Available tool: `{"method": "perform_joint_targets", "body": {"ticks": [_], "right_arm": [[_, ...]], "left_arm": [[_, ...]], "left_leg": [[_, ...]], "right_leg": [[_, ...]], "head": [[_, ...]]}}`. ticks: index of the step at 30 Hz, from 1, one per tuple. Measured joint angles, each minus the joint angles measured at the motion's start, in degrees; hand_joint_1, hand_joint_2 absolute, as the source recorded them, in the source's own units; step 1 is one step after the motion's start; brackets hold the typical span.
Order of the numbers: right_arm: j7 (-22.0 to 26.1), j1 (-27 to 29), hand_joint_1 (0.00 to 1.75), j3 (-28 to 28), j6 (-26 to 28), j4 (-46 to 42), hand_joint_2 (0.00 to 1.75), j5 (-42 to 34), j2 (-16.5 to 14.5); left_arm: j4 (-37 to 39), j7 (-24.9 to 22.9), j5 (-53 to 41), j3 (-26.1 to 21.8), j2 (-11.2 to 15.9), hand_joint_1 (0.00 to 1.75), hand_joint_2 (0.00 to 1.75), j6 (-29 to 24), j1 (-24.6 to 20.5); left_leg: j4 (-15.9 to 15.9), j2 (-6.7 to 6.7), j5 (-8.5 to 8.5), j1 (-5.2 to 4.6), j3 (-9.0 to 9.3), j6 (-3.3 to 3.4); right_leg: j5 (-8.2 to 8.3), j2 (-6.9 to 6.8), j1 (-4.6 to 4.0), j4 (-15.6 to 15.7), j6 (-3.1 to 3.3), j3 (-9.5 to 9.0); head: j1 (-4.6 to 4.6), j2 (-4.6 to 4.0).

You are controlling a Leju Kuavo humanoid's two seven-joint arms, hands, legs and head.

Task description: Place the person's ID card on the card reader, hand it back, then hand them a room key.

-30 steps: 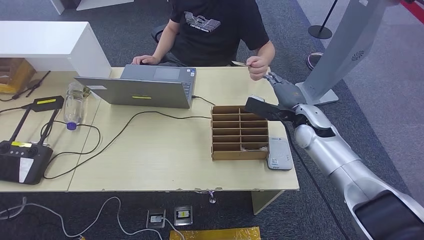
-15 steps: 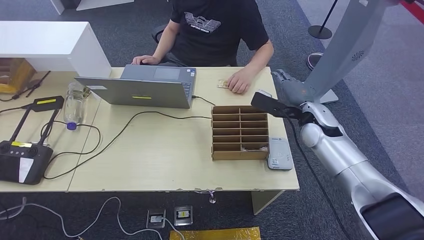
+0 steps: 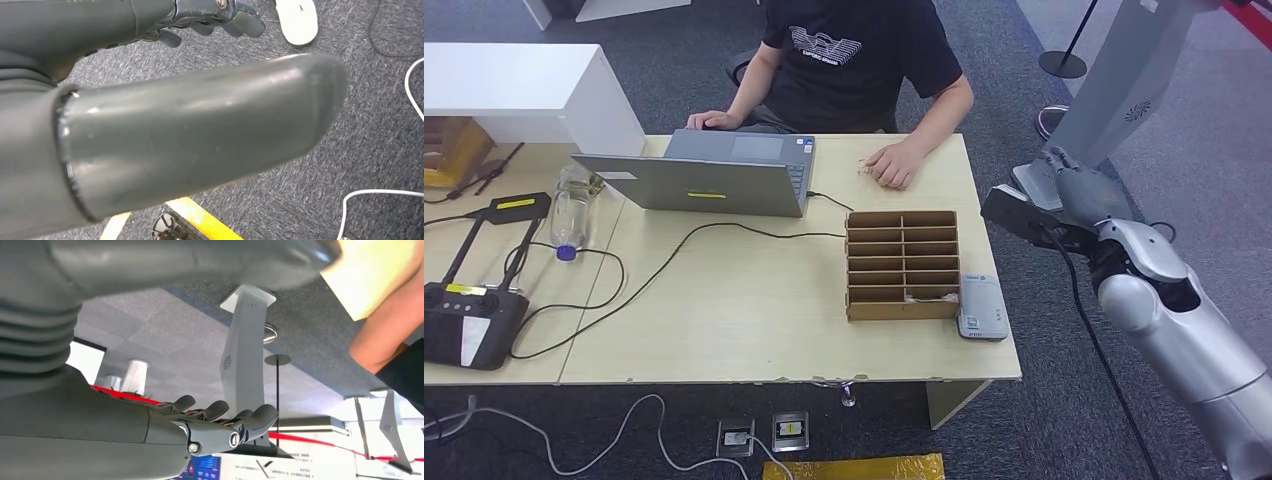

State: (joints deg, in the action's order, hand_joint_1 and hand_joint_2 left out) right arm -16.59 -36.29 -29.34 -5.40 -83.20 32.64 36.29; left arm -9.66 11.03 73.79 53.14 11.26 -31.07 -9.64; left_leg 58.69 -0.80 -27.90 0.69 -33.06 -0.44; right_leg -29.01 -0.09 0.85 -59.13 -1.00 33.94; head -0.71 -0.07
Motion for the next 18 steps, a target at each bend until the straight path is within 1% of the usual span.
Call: {"method": "perform_joint_targets", "body": {"ticks": [3, 7, 12, 16, 18], "right_arm": [[-0.6, 4.4, 0.00, 1.5, 0.3, -4.8, 1.75, 2.0, 0.6], [-1.0, 9.2, 0.00, 2.4, 0.8, -10.4, 0.00, 3.8, 0.8], [-1.4, 15.2, 0.00, 2.8, 3.1, -15.3, 0.00, 7.1, 0.9], [-1.4, 18.0, 0.00, 2.8, 4.1, -17.6, 1.75, 7.8, 0.9], [-1.4, 18.7, 0.00, 2.8, 4.2, -18.4, 1.75, 7.9, 0.9]], "left_arm": [[0.0, 0.6, 0.1, -0.3, 0.2, 0.00, 0.00, -0.1, 0.2], [0.0, 1.3, 0.5, -0.6, 0.6, 0.00, 0.00, -0.2, 0.6], [0.0, 1.5, 1.5, -1.0, 1.1, 0.00, 0.00, -0.9, 0.8], [0.0, 1.5, 1.8, -1.6, 1.3, 0.00, 0.00, -1.3, 0.8], [0.0, 1.5, 1.9, -1.8, 1.4, 0.00, 0.00, -1.3, 0.8]], "left_leg": [[0.0, -0.01, 0.00, 0.03, -0.01, 0.00], [0.0, 0.02, -0.01, 0.05, 0.00, -0.02], [0.0, -0.03, -0.01, 0.05, -0.01, -0.03], [0.0, 0.00, -0.02, 0.05, 0.00, -0.03], [0.0, 0.01, -0.02, 0.05, 0.01, -0.03]], "right_leg": [[0.00, -0.02, -0.03, 0.0, 0.00, -0.02], [0.00, 0.03, -0.05, 0.0, 0.00, -0.02], [-0.04, -0.05, -0.06, 0.0, 0.02, -0.05], [-0.04, 0.01, -0.05, 0.0, 0.02, -0.04], [-0.04, 0.03, -0.05, 0.0, 0.02, -0.04]], "head": [[-0.01, 0.00], [0.01, 0.00], [0.00, 0.00], [0.00, 0.00], [0.00, 0.00]]}}
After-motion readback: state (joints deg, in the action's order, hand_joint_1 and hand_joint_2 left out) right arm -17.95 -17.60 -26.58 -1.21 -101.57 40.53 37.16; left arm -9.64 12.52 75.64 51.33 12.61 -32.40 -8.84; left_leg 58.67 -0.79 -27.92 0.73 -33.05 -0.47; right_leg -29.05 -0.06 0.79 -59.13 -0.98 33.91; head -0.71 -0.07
